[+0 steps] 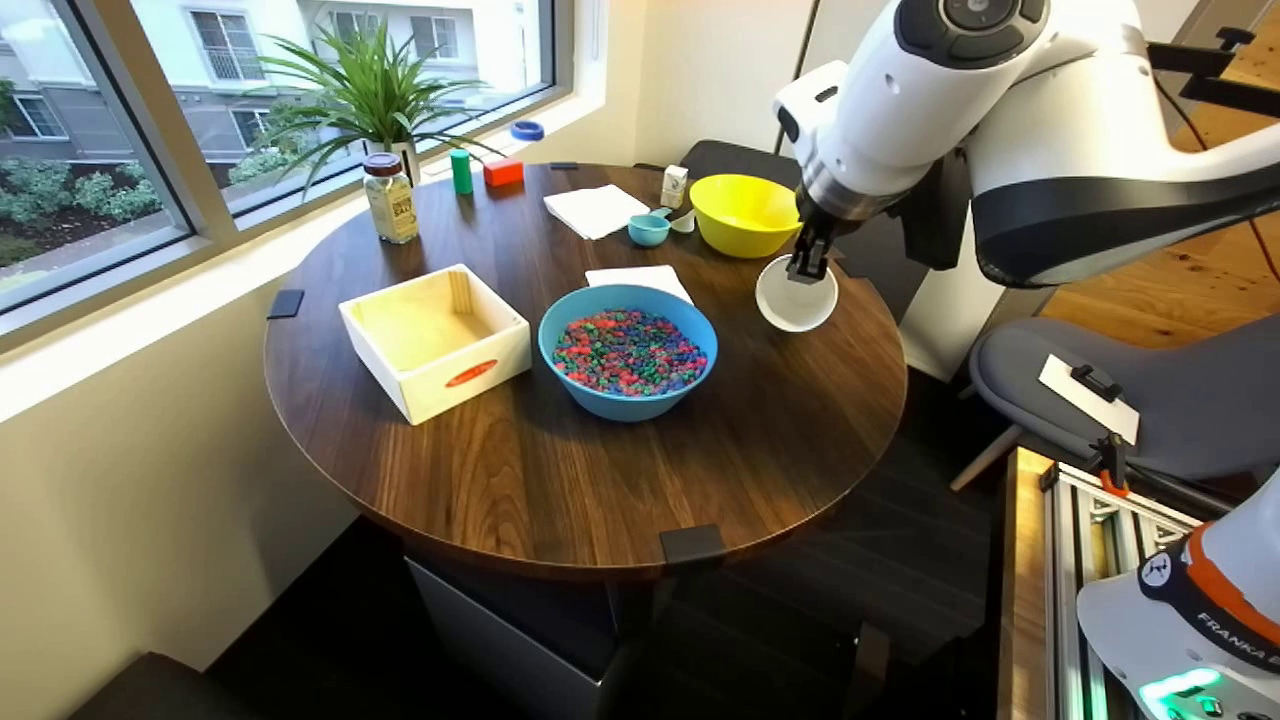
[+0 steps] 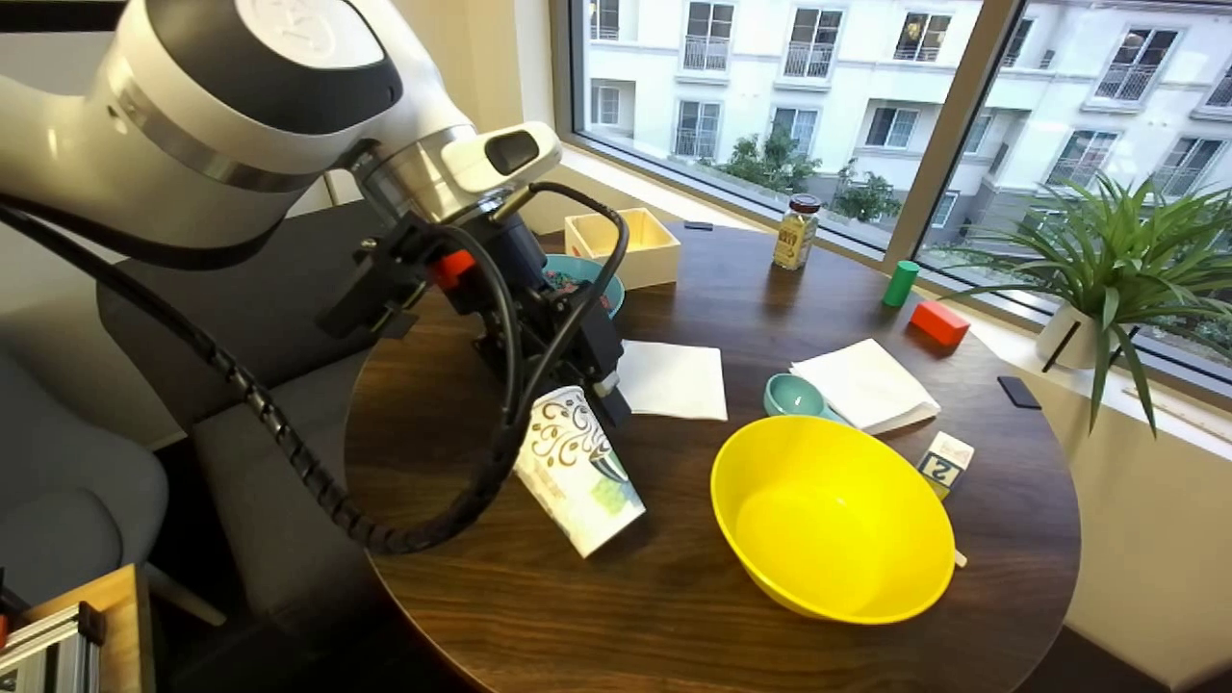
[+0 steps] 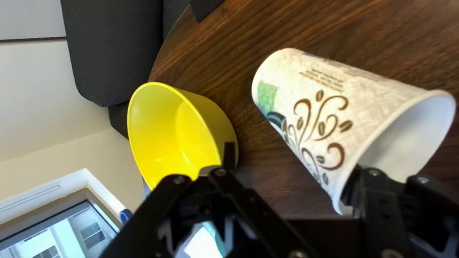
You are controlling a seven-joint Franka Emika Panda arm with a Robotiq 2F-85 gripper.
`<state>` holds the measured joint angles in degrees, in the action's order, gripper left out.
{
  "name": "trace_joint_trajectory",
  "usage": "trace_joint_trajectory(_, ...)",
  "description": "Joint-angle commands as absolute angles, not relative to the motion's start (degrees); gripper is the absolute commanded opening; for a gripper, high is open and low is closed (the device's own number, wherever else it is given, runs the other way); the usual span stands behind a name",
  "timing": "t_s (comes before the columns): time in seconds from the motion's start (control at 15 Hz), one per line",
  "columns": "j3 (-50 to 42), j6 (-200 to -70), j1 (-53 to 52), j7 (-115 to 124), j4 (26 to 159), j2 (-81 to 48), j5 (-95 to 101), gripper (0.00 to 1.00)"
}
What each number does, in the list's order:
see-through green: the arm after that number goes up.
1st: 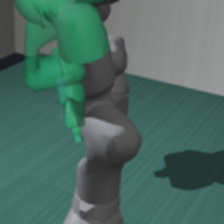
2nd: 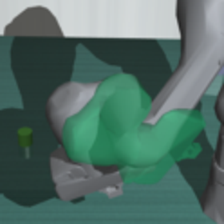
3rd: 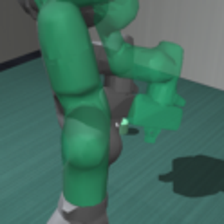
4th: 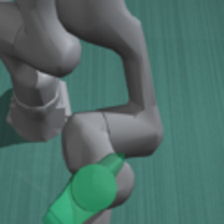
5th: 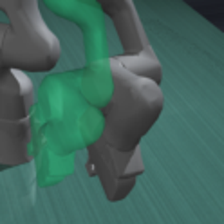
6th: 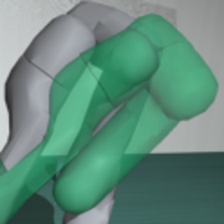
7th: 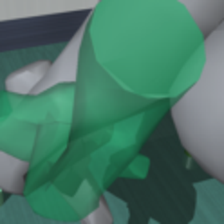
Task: Turn the paper cup over
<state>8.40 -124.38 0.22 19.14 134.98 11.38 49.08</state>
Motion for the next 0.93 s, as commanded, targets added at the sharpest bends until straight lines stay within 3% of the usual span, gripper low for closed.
trace_joint_trajectory(0.0,7.0,-125.0,-1.0,19.8,134.1,10.7,47.4,0.96)
trace_joint_trajectory(0.07,6.7,-125.3,-1.0,19.8,134.0,10.7,47.0,1.0)
trace_joint_trajectory(0.87,1.9,-131.5,0.4,18.9,132.8,11.9,18.3,1.0)
